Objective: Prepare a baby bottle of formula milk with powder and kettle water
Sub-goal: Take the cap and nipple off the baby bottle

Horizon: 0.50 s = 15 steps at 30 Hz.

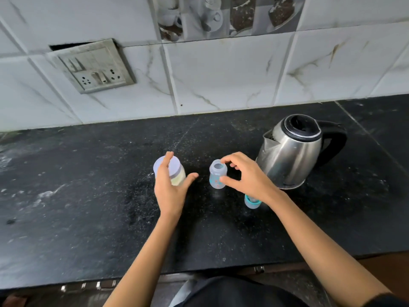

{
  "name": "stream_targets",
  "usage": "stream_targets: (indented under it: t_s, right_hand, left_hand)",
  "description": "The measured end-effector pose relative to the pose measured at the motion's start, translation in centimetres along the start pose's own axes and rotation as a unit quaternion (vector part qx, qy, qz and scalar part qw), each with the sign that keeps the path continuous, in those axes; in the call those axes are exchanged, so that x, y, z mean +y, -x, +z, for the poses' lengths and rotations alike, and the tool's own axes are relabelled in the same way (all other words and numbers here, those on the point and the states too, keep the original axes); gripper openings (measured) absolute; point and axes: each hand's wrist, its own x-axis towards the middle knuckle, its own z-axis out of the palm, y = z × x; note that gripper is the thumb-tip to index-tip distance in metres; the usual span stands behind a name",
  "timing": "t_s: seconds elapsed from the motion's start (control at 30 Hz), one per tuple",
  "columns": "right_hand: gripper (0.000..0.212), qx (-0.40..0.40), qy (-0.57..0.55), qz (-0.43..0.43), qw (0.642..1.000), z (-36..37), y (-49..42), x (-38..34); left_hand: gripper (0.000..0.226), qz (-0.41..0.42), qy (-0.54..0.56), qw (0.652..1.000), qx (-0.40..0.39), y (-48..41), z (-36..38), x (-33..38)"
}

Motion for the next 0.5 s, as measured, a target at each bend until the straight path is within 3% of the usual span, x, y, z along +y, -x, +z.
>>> stream_targets:
  t_s: [0.13,0.33,0.5]
  right_hand:
    - [0.061,-0.054,0.009,-0.015,0.998,2.1,-4.2,-3.5]
    - [0.076,-0.147,0.098,-0.006,0.984,5.6,-9.8,-7.6]
    - [0.082,-0.187,0.247,-0.024,0.95,8.4,-12.3,-9.5]
  left_hand:
    - [0.087,0.003,-0.055,0.998,0.005,-1.2,-3.8,-3.6]
    - [0.105,-0.064,-0.068,0.984,-0.154,-3.2,-6.0,-7.1]
    - [0.094,-0.091,-0.02,0.965,-0.246,-4.6,-5.9,-7.9]
